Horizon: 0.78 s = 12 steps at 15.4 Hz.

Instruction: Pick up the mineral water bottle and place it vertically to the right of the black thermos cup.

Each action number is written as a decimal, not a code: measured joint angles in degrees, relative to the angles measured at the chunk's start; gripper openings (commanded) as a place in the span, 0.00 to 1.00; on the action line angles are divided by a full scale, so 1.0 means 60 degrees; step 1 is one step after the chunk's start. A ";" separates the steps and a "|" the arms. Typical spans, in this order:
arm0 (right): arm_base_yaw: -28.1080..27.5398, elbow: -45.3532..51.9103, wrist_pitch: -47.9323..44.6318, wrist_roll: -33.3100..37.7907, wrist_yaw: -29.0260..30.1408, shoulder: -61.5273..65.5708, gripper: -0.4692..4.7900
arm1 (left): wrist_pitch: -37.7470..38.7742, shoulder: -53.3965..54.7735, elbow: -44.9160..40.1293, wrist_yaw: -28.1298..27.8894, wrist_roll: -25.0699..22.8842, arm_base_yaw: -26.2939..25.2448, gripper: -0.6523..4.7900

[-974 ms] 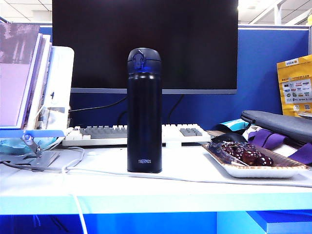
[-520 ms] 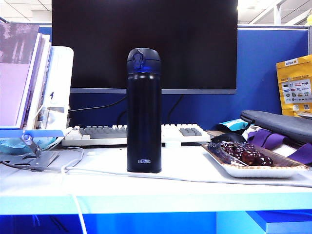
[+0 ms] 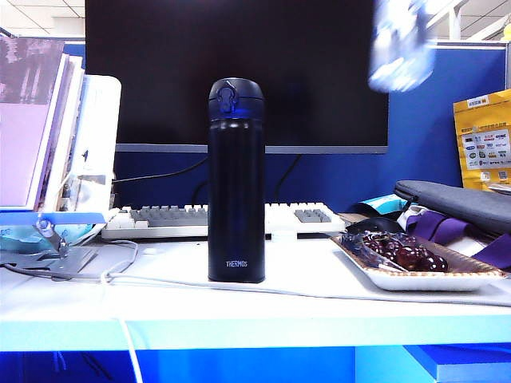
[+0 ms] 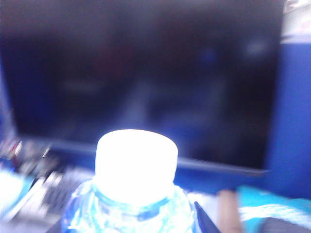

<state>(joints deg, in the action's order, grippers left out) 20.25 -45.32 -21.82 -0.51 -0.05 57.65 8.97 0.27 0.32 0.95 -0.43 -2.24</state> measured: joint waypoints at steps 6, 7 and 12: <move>0.1169 0.0015 -0.1931 -0.0699 -0.1177 0.2710 0.59 | 0.0000 0.0000 0.0000 0.0000 0.0000 0.0000 0.12; 0.1169 0.0000 -0.2269 -0.0725 -0.1322 0.3107 0.59 | 0.0000 0.0000 0.0000 0.0000 0.0000 0.0000 0.12; 0.1457 0.0007 -0.2619 -0.0718 -0.1308 0.4586 0.59 | 0.0000 0.0000 0.0000 0.0000 0.0000 0.0000 0.12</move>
<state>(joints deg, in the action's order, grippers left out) 28.99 -45.28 -37.54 -4.82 -7.90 85.17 8.97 0.27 0.32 0.95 -0.43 -2.24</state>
